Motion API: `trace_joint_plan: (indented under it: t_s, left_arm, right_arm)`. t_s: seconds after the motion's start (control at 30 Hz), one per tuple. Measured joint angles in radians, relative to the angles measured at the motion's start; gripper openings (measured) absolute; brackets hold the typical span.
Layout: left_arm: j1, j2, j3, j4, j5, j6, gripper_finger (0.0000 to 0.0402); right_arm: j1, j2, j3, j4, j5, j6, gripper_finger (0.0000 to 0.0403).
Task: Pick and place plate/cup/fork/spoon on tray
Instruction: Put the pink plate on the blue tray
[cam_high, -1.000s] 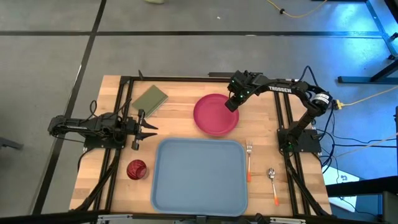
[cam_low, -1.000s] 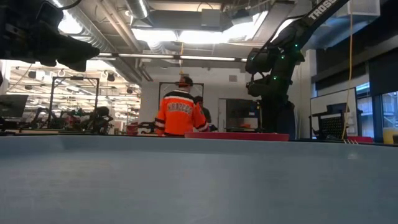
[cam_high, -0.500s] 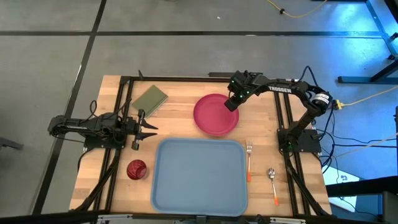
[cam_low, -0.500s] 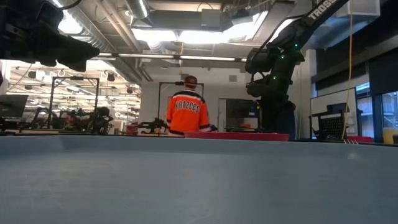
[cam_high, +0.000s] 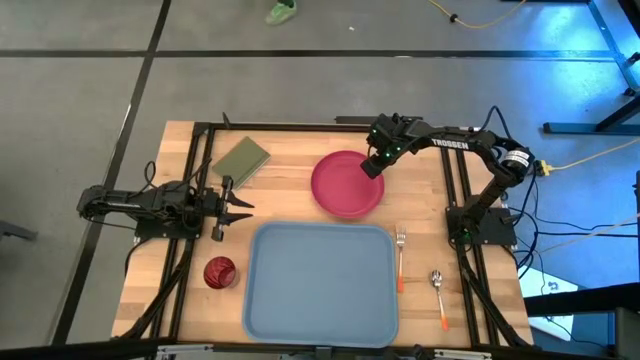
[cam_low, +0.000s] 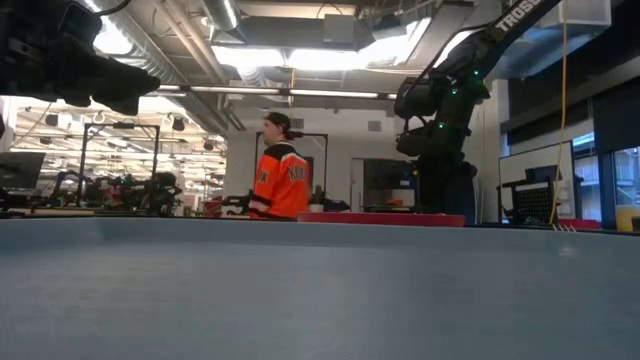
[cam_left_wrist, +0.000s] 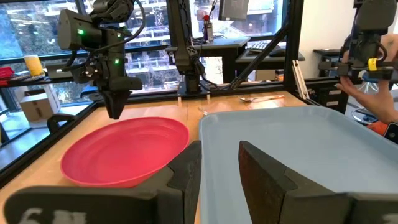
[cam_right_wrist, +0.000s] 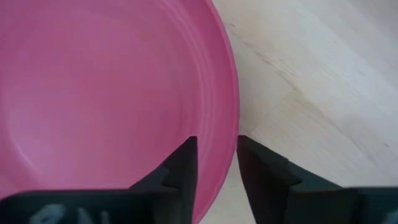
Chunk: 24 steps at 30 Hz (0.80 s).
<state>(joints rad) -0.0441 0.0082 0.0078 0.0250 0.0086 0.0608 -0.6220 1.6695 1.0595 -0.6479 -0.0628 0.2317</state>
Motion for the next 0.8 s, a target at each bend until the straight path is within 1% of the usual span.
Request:
trace_joint_plan:
  t_s: [0.07,0.17,0.57,0.7,0.8]
  left_arm:
    - [0.0,0.0,0.0,0.0,0.0,0.0,0.01]
    - [0.0,0.0,0.0,0.0,0.0,0.0,0.01]
    - [0.0,0.0,0.0,0.0,0.0,0.0,0.01]
    - [0.0,0.0,0.0,0.0,0.0,0.0,0.01]
    - [0.0,0.0,0.0,0.0,0.0,0.0,0.01]
  right_arm:
    - [0.0,0.0,0.0,0.0,0.0,0.0,0.0139]
    - [0.0,-0.001,-0.017,0.007,0.0,0.0,0.0144]
    - [0.0,-0.001,-0.145,0.17,-0.018,0.011,0.0144]
    - [0.0,-0.001,-0.164,0.223,-0.003,0.028,0.0141]
    - [0.0,-0.001,-0.169,0.227,-0.003,0.029,0.0134]
